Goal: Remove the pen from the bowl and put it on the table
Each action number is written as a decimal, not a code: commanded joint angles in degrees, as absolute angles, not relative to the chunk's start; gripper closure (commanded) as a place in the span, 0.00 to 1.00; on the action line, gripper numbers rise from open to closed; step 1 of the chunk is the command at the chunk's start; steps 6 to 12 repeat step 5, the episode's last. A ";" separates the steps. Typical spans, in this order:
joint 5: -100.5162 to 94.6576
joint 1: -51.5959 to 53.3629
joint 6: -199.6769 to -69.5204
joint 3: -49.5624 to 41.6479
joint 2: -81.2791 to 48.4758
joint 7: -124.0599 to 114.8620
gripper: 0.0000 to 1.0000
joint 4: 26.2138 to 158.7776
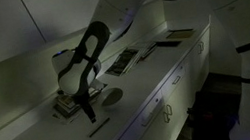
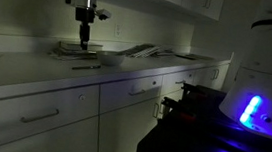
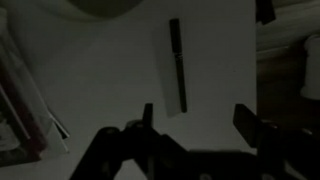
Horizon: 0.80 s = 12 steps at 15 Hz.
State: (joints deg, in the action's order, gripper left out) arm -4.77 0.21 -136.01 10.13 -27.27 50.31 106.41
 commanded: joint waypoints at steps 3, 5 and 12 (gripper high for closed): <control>-0.01 -1.99 -130.21 11.57 -18.54 51.30 0.00 112.05; 1.86 -1.99 -127.61 11.29 -15.31 51.55 0.00 113.97; 1.86 -1.99 -127.61 11.29 -15.31 51.55 0.00 113.97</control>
